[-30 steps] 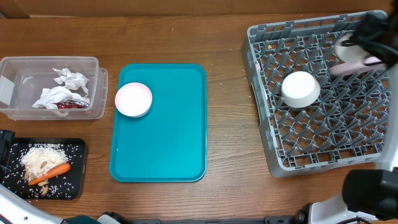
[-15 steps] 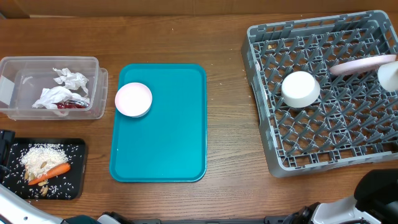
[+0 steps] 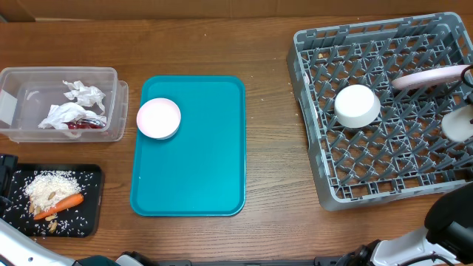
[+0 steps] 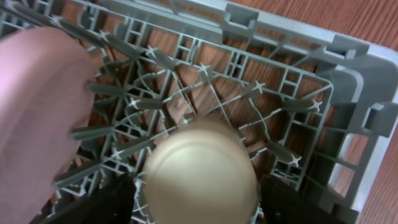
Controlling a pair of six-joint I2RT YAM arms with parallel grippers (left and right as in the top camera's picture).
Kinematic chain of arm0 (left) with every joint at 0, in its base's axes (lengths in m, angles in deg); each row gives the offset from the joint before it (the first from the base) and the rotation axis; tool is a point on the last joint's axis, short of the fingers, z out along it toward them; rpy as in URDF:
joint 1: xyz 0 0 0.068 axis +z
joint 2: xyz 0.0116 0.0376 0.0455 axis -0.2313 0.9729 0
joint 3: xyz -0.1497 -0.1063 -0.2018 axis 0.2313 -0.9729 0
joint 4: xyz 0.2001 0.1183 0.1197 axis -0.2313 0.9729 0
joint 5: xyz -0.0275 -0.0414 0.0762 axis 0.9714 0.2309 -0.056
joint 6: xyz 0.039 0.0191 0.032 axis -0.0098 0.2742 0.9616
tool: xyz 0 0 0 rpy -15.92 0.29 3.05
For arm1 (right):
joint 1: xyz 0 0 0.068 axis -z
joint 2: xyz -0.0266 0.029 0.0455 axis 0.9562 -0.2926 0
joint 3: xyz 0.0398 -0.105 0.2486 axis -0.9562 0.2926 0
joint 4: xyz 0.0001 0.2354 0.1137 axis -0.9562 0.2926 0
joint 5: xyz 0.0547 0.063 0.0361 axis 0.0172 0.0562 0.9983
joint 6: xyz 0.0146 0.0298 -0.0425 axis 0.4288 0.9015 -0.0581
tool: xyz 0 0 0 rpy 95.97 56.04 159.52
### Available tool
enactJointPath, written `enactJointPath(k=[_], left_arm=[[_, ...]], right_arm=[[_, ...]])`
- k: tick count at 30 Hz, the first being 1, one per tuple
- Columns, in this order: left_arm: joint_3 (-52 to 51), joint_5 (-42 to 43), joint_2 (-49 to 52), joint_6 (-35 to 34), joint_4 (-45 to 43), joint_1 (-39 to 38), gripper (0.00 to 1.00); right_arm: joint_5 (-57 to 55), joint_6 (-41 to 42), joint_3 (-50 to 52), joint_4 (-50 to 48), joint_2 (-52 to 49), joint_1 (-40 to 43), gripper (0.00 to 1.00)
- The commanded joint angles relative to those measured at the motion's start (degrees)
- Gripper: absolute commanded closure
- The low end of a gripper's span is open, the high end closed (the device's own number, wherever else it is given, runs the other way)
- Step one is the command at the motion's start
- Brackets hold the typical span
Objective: Sort waste into correct bins and load items into the dishwasher
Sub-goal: 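Lower the white cup into the dish rack and open the right gripper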
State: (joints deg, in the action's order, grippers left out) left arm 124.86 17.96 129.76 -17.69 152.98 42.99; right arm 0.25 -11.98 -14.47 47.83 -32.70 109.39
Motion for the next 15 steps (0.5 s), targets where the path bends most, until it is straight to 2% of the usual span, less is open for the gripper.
enactJointPath(k=[1,7,15], left_arm=[[0.1,0.2,-0.5,-0.3,0.0,0.2,0.00],[0.1,0.2,-0.5,-0.3,0.0,0.2,0.00],[0.1,0.2,-0.5,-0.3,0.0,0.2,0.00]], right_arm=[[-1.7,0.7,0.8,-0.2,0.0,0.3,0.20],[0.0,1.9,0.8,0.6,0.0,0.3,0.18],[14.1,1.9,-0.2,2.1,3.7,0.3,0.18]])
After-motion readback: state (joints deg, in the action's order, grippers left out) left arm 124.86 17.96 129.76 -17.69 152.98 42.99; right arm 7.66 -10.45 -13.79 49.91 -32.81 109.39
